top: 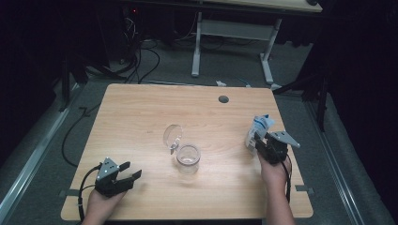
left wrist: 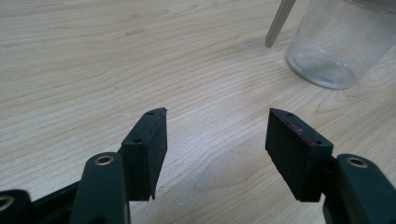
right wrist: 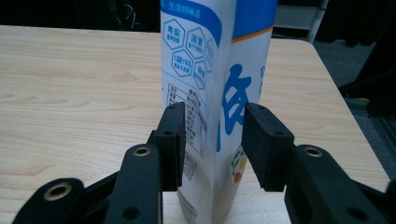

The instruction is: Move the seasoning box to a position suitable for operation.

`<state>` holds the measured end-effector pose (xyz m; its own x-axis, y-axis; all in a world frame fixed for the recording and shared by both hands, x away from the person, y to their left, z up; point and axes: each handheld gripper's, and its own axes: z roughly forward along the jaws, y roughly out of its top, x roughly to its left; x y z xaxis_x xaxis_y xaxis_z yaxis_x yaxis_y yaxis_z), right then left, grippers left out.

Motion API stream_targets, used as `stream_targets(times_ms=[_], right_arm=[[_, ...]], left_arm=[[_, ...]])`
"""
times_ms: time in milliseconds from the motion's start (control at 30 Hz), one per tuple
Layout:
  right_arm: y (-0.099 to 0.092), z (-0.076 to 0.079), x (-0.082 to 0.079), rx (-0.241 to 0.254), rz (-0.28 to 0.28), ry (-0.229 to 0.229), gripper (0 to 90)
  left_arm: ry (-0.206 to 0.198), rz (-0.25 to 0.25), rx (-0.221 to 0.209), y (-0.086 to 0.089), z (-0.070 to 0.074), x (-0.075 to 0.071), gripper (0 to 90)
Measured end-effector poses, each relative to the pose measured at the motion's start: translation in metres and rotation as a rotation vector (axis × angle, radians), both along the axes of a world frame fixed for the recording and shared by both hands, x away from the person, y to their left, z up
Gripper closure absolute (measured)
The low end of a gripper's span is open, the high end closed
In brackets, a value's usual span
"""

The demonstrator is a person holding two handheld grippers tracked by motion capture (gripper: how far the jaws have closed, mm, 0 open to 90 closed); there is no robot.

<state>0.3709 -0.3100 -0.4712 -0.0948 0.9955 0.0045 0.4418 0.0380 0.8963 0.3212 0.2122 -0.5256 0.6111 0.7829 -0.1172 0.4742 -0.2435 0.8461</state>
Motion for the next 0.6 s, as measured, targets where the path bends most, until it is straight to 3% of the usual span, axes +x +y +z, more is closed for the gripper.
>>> stream_targets(times_ms=[200,367,600], right_arm=[[0.0023,0.0001,-0.0016,-0.044,-0.01,-0.002,65.2],[0.0008,0.0024,-0.0035,-0.022,0.004,-0.003,66.1],[0.0037,0.0004,-0.0024,-0.035,0.013,0.005,81.9]], left_arm=[[0.001,-0.003,0.007,-0.0006,-0.0015,0.0009,40.3],[-0.01,-0.001,0.011,0.0008,0.0001,0.0002,40.0],[-0.03,0.005,-0.007,0.0024,0.0006,-0.0009,40.6]])
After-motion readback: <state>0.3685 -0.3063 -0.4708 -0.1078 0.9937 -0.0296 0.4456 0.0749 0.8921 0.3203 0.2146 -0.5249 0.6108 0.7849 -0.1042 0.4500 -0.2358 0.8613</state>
